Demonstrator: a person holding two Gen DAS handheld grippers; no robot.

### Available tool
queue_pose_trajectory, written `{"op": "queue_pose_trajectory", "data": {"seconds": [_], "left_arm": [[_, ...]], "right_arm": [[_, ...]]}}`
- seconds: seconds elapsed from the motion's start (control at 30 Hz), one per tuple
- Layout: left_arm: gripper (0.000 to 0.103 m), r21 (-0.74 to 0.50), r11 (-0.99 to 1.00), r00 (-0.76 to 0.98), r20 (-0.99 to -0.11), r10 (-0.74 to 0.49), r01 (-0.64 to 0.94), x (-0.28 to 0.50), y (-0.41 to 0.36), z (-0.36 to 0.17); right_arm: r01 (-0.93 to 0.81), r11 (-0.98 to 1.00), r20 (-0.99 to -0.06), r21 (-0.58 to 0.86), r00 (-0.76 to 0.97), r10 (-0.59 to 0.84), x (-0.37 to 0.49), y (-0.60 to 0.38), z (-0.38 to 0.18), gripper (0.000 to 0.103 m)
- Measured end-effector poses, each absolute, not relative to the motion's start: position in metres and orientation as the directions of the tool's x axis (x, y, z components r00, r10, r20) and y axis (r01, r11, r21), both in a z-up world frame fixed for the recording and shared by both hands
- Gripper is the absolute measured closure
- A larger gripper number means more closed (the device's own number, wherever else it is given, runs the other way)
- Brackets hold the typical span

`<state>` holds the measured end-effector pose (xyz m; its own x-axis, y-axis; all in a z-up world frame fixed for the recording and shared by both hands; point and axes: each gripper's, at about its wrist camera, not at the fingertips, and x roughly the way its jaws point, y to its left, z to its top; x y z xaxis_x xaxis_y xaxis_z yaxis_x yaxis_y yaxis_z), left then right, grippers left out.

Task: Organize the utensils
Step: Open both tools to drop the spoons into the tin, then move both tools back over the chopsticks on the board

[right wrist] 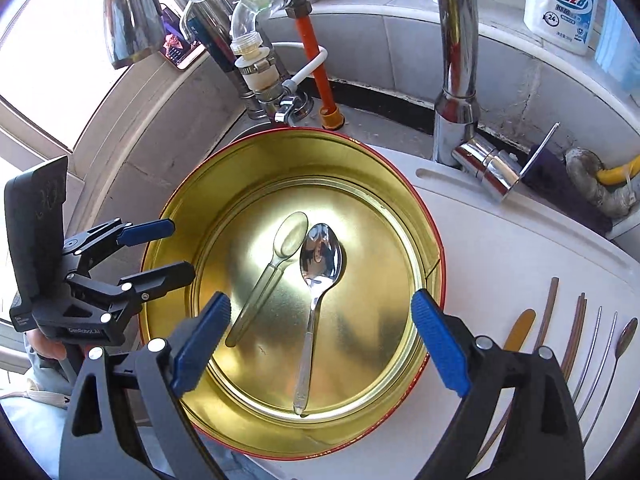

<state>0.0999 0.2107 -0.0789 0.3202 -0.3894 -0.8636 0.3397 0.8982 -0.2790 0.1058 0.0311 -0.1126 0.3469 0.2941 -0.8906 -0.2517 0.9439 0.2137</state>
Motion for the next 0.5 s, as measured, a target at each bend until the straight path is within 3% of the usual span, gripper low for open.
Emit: {"op": "queue_pose_trajectory", "data": {"seconds": [0.5], "left_arm": [[0.022,-0.28,0.867,0.336,-0.838,-0.431,0.413,0.076,0.174,-0.063]], "right_arm": [[-0.18,0.96,-0.852,0.213,0.447,0.273,0.06,-0.022,-0.094,0.01]]}}
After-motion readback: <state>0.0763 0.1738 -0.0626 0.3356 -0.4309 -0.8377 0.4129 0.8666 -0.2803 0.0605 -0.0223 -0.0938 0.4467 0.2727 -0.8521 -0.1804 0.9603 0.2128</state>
